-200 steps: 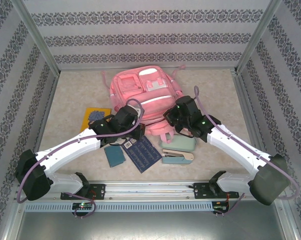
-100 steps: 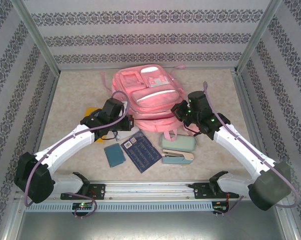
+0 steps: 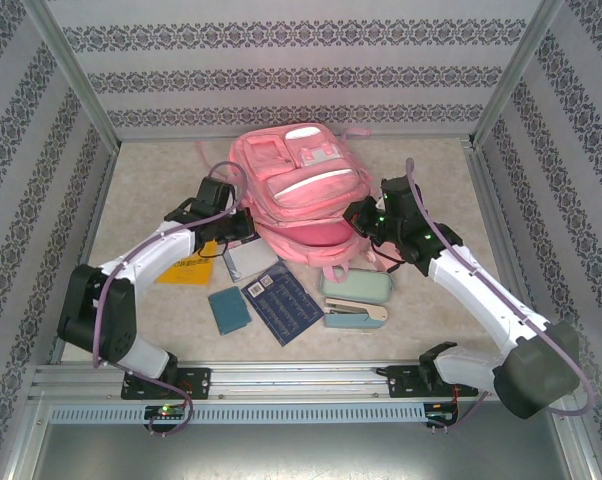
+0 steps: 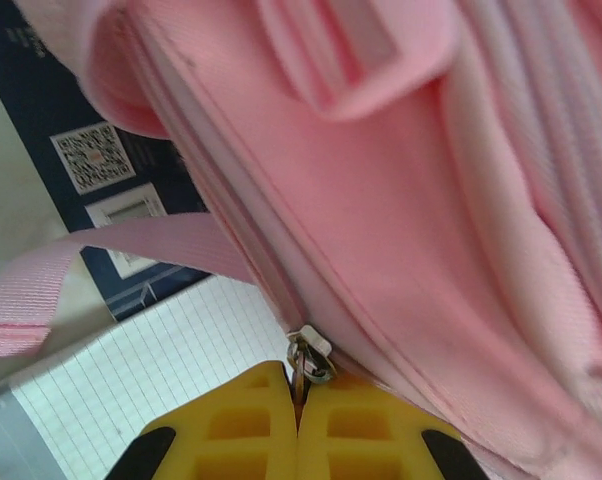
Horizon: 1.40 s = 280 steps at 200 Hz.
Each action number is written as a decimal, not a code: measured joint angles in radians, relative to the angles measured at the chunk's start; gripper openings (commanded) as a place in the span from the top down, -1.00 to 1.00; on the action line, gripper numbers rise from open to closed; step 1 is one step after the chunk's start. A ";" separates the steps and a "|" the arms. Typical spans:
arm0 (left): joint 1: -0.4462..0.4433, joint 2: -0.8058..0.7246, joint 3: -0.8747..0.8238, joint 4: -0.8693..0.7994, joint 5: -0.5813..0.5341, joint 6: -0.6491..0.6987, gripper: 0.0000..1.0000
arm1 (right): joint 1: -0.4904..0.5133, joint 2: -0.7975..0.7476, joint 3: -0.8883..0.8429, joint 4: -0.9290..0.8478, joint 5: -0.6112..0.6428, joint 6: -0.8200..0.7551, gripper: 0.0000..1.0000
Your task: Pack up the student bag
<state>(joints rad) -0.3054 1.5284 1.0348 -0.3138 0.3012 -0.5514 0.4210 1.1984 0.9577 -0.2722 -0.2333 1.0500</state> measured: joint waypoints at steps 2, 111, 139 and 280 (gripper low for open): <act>0.003 0.004 0.003 0.002 0.004 -0.002 1.00 | 0.000 0.001 0.000 0.002 -0.001 -0.002 1.00; 0.145 0.039 0.164 -0.102 0.061 0.003 0.32 | -0.041 0.158 0.148 0.033 -0.026 -0.204 1.00; 0.148 -0.074 0.146 -0.158 0.069 0.021 0.32 | -0.051 0.217 0.188 0.030 -0.029 -0.272 1.00; -0.022 -0.400 -0.085 -0.378 -0.028 -0.008 0.12 | 0.191 0.118 0.189 -0.227 0.539 -0.798 -0.39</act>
<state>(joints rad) -0.3275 1.1286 0.9497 -0.6914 0.2733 -0.5598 0.6117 1.3163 1.1469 -0.4988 0.3054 0.2516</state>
